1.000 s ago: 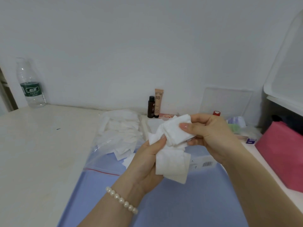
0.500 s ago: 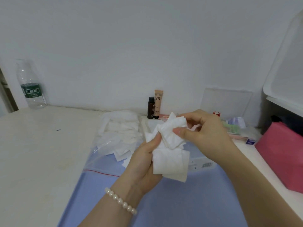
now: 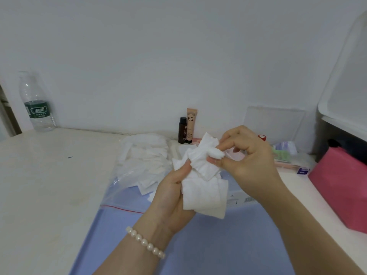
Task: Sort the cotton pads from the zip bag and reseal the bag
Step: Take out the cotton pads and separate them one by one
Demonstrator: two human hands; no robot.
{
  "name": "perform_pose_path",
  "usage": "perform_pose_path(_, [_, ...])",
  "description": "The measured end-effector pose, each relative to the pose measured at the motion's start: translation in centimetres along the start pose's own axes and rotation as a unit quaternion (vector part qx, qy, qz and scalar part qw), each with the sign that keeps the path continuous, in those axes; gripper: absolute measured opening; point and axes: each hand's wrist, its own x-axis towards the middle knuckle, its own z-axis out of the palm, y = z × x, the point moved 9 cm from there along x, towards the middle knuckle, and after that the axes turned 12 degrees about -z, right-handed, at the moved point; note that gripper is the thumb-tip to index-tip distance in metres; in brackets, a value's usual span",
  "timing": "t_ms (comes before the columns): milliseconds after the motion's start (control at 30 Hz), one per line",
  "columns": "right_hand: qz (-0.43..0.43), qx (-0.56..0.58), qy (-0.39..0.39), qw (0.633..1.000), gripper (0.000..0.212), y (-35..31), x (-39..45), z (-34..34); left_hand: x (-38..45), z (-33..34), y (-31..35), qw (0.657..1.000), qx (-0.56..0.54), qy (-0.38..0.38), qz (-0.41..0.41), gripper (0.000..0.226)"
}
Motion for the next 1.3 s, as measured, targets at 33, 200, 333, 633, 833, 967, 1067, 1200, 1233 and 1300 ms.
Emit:
perform_pose_path(33, [-0.026,-0.031,0.015,0.999,0.008,-0.4,-0.1,-0.1,0.0,0.0,0.1,1.0,-0.004,-0.003,0.001,0.041])
perform_pose_path(200, [-0.086,-0.094,0.039,0.991,0.009,-1.7,-0.3,0.3,0.1,0.1,0.4,1.0,-0.01,-0.018,0.013,0.037])
perform_pose_path(333, [0.057,0.015,0.011,0.998,0.021,-0.1,-0.4,0.7,0.2,-0.1,0.5,1.0,-0.01,-0.016,0.02,0.04])
perform_pose_path(633, [0.162,0.112,0.052,0.979,0.041,1.2,-0.9,0.8,0.2,-0.7,0.1,1.0,0.001,0.017,0.01,0.047])
perform_pose_path(833, [0.2,0.109,0.067,0.971,0.034,1.7,-1.3,0.7,0.3,-0.6,0.0,1.0,-0.007,0.017,-0.004,0.042])
perform_pose_path(967, [0.236,0.19,0.056,0.951,0.022,2.8,-1.4,0.9,0.3,-0.5,0.1,1.0,-0.012,0.014,0.007,0.038])
perform_pose_path(1067, [0.28,0.306,0.042,0.909,0.052,4.7,-1.5,0.5,0.4,-0.6,0.2,1.0,-0.025,0.002,0.009,0.037])
perform_pose_path(1200, [0.352,0.419,0.071,0.834,0.098,6.5,-2.0,-1.3,0.5,-1.2,0.0,1.0,0.001,0.012,-0.007,0.034])
perform_pose_path(1233, [0.358,0.432,0.086,0.823,0.092,6.7,-2.1,-1.9,0.5,-1.2,-0.1,1.0,0.006,0.012,-0.012,0.034])
perform_pose_path(1300, [0.358,0.447,0.11,0.812,0.069,7.1,-2.2,-2.7,0.5,-1.2,-0.3,0.999,0.021,0.012,-0.022,0.035])
